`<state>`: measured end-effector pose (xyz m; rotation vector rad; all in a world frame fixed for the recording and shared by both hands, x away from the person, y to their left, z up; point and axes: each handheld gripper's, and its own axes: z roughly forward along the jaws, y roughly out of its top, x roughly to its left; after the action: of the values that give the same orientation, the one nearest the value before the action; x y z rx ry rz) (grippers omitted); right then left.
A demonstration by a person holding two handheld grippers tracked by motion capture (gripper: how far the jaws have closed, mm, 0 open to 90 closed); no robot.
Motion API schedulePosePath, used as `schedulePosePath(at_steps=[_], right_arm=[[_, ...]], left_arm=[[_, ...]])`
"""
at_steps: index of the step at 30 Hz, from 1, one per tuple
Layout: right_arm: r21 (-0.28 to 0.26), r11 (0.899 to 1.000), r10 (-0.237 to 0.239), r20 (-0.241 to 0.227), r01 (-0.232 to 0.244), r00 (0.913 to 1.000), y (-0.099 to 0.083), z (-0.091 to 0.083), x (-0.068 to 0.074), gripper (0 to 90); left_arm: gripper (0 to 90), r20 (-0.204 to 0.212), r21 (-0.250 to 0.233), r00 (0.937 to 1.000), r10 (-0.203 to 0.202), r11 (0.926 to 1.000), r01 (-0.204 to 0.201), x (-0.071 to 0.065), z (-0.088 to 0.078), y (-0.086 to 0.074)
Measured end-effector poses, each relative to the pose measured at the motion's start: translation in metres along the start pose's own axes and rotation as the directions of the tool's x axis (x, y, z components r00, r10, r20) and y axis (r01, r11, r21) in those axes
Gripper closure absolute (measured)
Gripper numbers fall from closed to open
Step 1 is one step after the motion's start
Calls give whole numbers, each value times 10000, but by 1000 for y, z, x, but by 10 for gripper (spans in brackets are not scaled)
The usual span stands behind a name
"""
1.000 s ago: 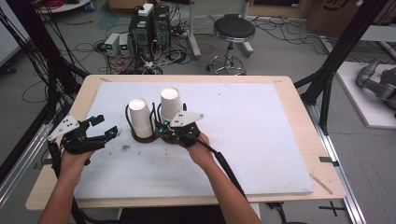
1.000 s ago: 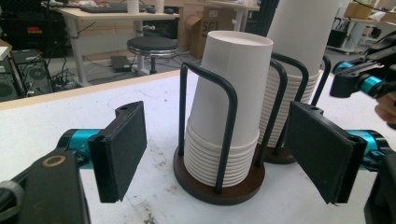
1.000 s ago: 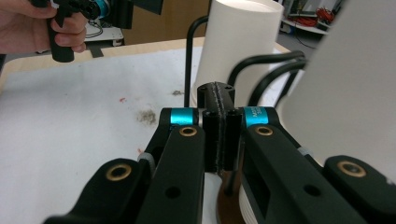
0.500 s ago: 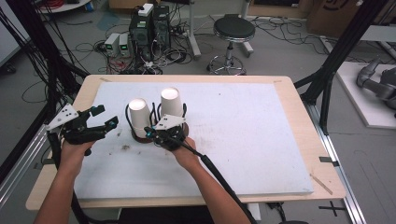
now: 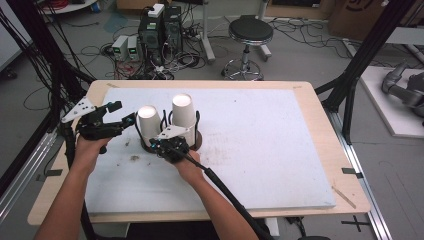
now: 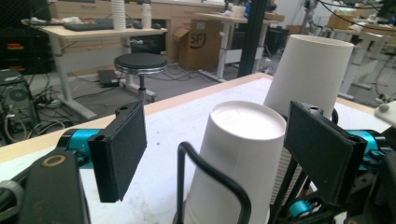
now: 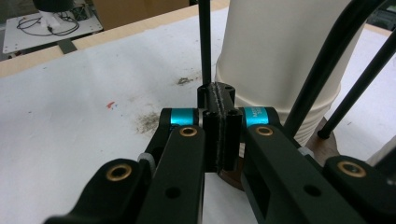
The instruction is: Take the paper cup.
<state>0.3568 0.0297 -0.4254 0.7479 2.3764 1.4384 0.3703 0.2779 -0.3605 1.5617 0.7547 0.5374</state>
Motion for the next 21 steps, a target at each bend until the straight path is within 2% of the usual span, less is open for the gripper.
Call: schedulePosePath(at_steps=[2, 4, 12, 15, 21], right_arm=[[97, 9999, 106, 83, -106, 9999, 0, 2, 0, 900], [191, 9988, 455, 246, -460, 9987, -1, 6, -1, 900], [314, 9971, 677, 490, -693, 9965, -2, 10, 0, 900], [314, 9961, 806, 540, -824, 9953, -1, 11, 1, 900], [411, 9959, 776, 618, -802, 9951, -2, 12, 3, 900]], left_arm=[[212, 86, 54, 10000, 37, 10000, -37, 0, 5, 1], [212, 145, 102, 9999, 30, 9999, -32, -1, 10, 0], [212, 311, 385, 9995, 53, 9992, -65, -1, 26, -2], [211, 261, 346, 9997, -2, 9994, -7, -1, 28, -2], [211, 305, 280, 9994, 132, 9995, -141, -3, 29, -1]])
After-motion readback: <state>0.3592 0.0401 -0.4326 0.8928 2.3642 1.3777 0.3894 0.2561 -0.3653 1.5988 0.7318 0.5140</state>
